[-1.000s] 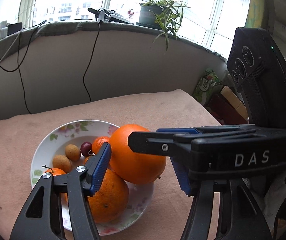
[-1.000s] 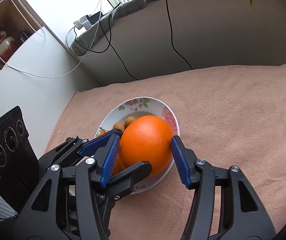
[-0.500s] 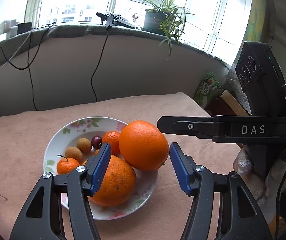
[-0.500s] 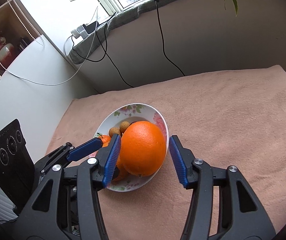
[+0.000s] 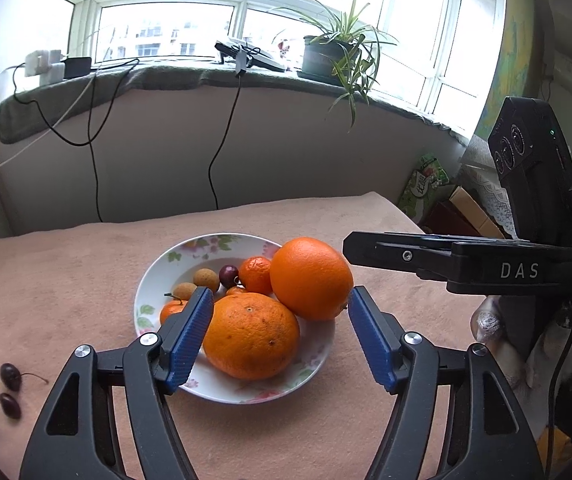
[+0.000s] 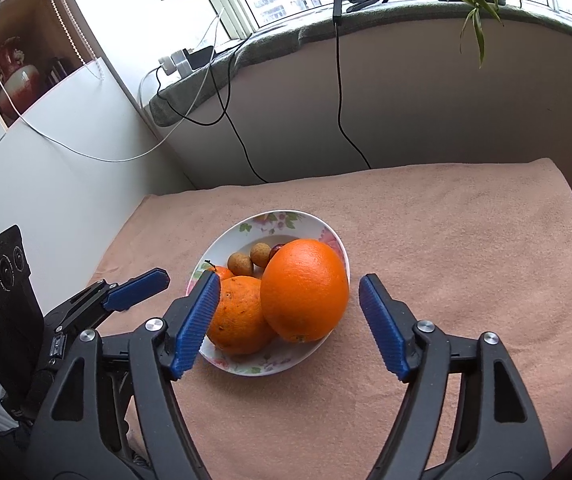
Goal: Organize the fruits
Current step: 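Move both grippers back toward the two dark cherries on the towel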
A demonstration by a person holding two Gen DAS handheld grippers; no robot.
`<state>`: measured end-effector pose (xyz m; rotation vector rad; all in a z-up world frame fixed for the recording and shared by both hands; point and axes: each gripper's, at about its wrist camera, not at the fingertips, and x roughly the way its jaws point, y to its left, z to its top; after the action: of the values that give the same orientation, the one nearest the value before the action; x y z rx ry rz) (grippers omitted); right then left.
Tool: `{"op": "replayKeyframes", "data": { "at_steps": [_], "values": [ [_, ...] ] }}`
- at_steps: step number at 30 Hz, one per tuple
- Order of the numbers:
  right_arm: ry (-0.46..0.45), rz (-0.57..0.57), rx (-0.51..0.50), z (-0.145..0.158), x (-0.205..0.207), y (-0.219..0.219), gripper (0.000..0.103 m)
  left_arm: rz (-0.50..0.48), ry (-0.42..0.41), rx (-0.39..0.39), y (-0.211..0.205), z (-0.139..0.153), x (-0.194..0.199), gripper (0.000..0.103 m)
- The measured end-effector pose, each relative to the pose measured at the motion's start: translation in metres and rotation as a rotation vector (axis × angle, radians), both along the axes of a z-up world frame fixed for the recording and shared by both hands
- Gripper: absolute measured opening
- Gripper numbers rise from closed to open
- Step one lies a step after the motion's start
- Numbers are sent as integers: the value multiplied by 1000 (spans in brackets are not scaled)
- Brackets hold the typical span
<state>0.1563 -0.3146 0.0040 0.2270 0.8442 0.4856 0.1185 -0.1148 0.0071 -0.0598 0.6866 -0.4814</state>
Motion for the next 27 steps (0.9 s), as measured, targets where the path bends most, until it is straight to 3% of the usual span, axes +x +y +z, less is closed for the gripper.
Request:
{"op": "replayKeyframes", "data": {
  "at_steps": [8,27],
  "values": [
    [-47,5,-40,9,-16,15,83,47,-14,22,20,4,-13,81],
    [-150,145,-104,29,-39,95,89,228,-17,34,102,1,-40,81]
  ]
}}
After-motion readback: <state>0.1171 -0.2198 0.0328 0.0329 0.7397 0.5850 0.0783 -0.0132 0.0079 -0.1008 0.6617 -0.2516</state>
